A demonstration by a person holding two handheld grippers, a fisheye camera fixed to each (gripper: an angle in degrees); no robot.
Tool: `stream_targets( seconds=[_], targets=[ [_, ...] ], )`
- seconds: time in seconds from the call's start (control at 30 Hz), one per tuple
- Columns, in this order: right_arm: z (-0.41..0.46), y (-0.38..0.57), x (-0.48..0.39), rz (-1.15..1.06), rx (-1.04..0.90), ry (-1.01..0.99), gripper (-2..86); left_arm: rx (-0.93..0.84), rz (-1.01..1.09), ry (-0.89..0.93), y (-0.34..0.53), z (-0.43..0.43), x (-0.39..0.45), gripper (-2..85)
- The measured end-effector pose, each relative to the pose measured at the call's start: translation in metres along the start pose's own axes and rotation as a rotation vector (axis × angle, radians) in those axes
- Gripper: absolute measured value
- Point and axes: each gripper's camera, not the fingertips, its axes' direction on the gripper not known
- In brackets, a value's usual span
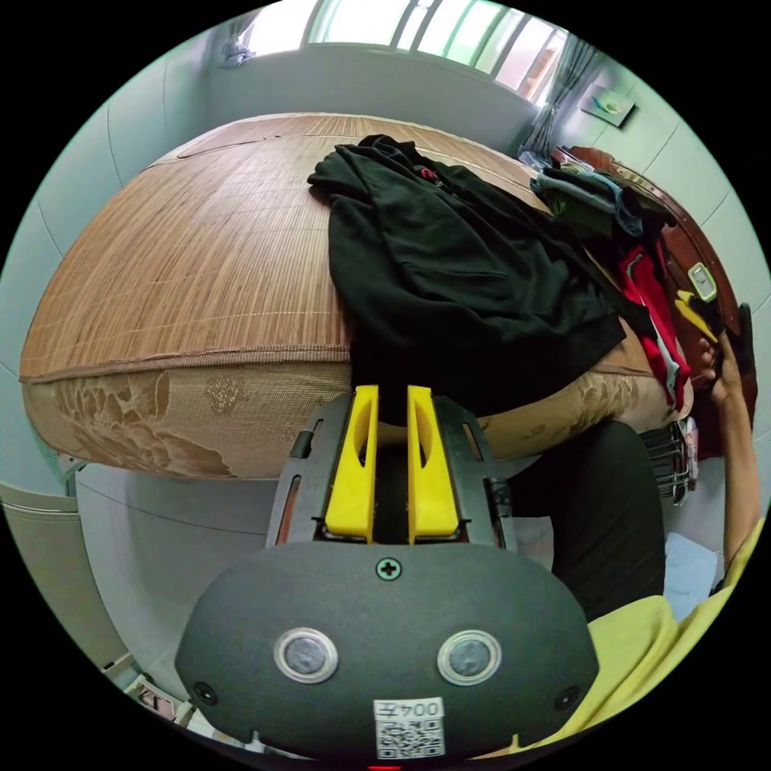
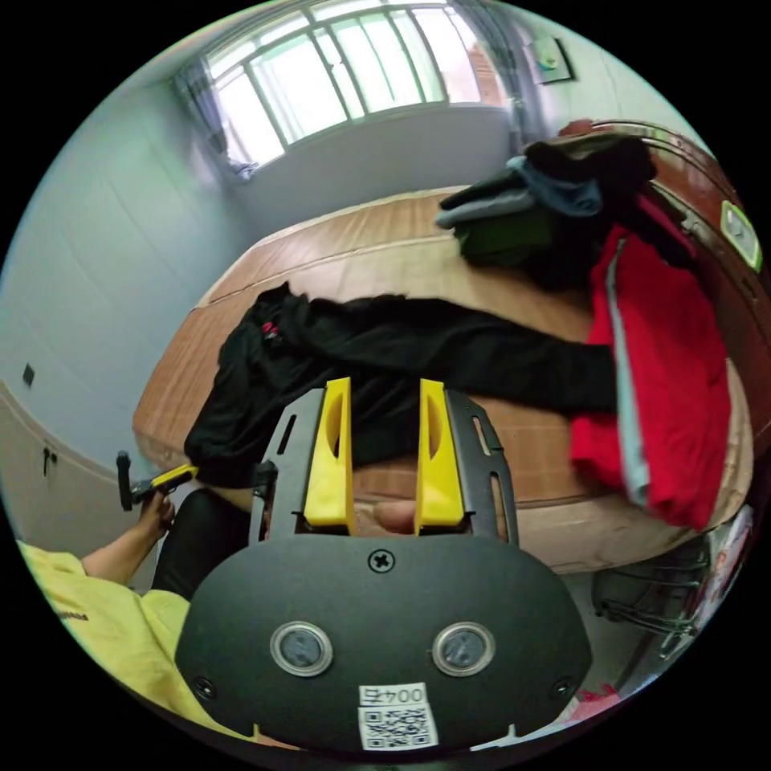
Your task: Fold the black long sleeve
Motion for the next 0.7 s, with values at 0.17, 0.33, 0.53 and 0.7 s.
stream_targets(
  seconds=[0.17, 0.33, 0.53, 0.7],
  targets=[
    [0.075, 0.058, -0.064, -0.046, -0.040, 0.033, 13.7, 0.002, -0.011, 0.031, 0.000, 0.000, -0.010, 3.2],
    [0.124, 0.064, -0.072, -0.067, -0.182, 0.117, 13.4, 0.007, -0.015, 0.040, -0.001, -0.001, -0.019, 3.0],
    [0.133, 0.063, -0.081, -0.081, -0.182, 0.256, 10.4, 0.011, -0.027, 0.061, -0.003, -0.001, -0.032, 2.9],
    [0.109, 0.044, -0.095, -0.141, -0.070, 0.129, 9.7, 0.015, -0.048, 0.106, -0.004, -0.002, -0.049, 2.8]
  ],
)
